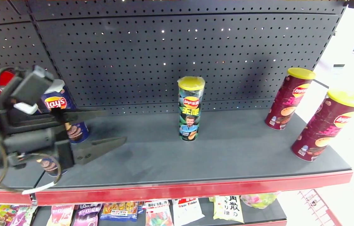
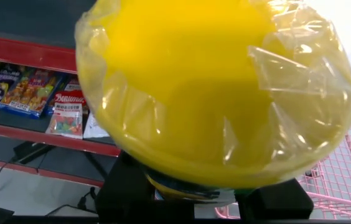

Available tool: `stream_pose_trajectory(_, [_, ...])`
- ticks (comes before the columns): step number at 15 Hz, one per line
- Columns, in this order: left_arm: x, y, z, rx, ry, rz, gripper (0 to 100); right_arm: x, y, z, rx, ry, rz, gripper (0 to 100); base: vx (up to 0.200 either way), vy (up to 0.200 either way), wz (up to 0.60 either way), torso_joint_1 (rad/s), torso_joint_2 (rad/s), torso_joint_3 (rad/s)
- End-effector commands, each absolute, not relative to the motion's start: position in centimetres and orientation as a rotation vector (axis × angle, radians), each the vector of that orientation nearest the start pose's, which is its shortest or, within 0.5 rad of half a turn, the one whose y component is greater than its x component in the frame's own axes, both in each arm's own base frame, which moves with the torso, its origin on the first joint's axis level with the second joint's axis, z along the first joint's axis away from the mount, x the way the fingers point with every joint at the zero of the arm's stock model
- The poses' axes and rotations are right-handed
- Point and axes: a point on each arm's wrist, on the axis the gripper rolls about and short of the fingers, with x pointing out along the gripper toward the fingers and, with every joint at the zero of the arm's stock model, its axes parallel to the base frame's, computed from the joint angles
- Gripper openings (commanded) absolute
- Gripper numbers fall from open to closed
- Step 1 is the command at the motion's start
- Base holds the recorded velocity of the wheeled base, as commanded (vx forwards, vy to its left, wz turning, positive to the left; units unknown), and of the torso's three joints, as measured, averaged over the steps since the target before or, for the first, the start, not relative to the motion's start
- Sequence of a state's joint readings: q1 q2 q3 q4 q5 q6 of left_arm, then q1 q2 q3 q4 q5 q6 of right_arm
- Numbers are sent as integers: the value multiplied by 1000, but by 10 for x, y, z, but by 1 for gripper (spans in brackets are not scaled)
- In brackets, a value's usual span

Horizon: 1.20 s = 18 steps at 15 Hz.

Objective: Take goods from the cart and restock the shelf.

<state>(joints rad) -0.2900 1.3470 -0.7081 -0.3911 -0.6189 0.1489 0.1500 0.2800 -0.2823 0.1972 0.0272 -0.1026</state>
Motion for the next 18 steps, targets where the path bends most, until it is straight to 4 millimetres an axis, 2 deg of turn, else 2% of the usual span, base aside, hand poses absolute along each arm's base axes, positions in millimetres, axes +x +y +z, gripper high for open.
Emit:
stream_pose_trajectory(1, [266,-116,198,94,264,-1041,100,-14,-1,140,-113,176,182,0,0,0,0,0,0,0])
stream_pose_trajectory(2, [282,-125,191,74,276,-1123,100,-15,-2,142,-113,169,179,0,0,0,0,0,0,0])
stream_pose_trajectory(3, [292,-128,185,72,285,-1139,100,-14,-2,142,-113,169,177,0,0,0,0,0,0,0])
stream_pose_trajectory(4, [311,-135,181,76,273,-1141,100,-15,-2,145,-113,163,168,0,0,0,0,0,0,0])
stream_pose_trajectory(10, [382,-157,187,96,116,-1210,100,-14,-2,146,-114,164,163,0,0,0,0,0,0,0])
stream_pose_trajectory(15, [400,-165,184,80,81,-1336,100,-15,-2,148,-114,157,145,0,0,0,0,0,0,0])
stream_pose_trajectory(18, [415,-171,186,86,43,-1356,100,-15,-2,148,-114,160,143,0,0,0,0,0,0,0])
